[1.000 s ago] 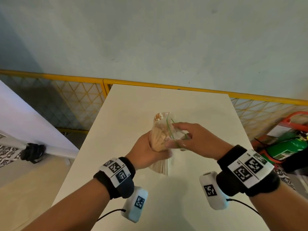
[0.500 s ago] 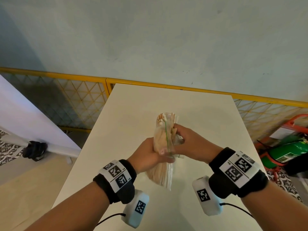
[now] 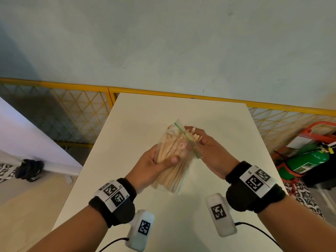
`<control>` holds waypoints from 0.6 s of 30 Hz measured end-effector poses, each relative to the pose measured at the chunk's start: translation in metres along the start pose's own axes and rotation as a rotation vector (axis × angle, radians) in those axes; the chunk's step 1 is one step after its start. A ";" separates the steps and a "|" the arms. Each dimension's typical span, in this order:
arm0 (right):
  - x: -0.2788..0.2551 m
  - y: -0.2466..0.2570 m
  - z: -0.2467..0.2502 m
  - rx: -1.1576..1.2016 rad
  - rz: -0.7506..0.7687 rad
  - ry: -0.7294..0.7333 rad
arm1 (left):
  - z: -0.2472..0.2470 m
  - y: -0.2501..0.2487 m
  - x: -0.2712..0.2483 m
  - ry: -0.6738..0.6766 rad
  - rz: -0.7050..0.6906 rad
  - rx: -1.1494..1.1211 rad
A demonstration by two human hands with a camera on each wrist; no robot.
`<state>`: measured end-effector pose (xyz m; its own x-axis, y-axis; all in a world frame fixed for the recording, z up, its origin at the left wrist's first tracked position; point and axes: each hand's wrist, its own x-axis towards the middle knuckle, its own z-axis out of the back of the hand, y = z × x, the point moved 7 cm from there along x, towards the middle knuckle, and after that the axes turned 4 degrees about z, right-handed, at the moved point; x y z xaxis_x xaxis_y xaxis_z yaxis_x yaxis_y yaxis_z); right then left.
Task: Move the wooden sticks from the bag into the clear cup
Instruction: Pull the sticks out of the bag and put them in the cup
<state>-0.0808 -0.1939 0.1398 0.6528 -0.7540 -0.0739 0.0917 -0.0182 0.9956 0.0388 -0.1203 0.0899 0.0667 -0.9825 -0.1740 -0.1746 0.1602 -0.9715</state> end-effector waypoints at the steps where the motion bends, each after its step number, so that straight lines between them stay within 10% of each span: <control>1: 0.000 0.001 -0.002 -0.012 0.000 -0.006 | -0.002 0.003 0.000 0.020 0.017 -0.022; 7: 0.003 0.002 -0.009 -0.005 -0.016 -0.069 | -0.032 0.012 -0.008 0.239 0.130 -0.139; 18: 0.012 0.012 -0.009 -0.128 -0.016 -0.035 | -0.029 0.010 -0.001 0.107 0.031 0.030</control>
<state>-0.0650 -0.1974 0.1505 0.6242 -0.7766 -0.0851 0.1981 0.0519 0.9788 0.0084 -0.1209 0.0845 -0.0438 -0.9812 -0.1879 -0.1454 0.1924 -0.9705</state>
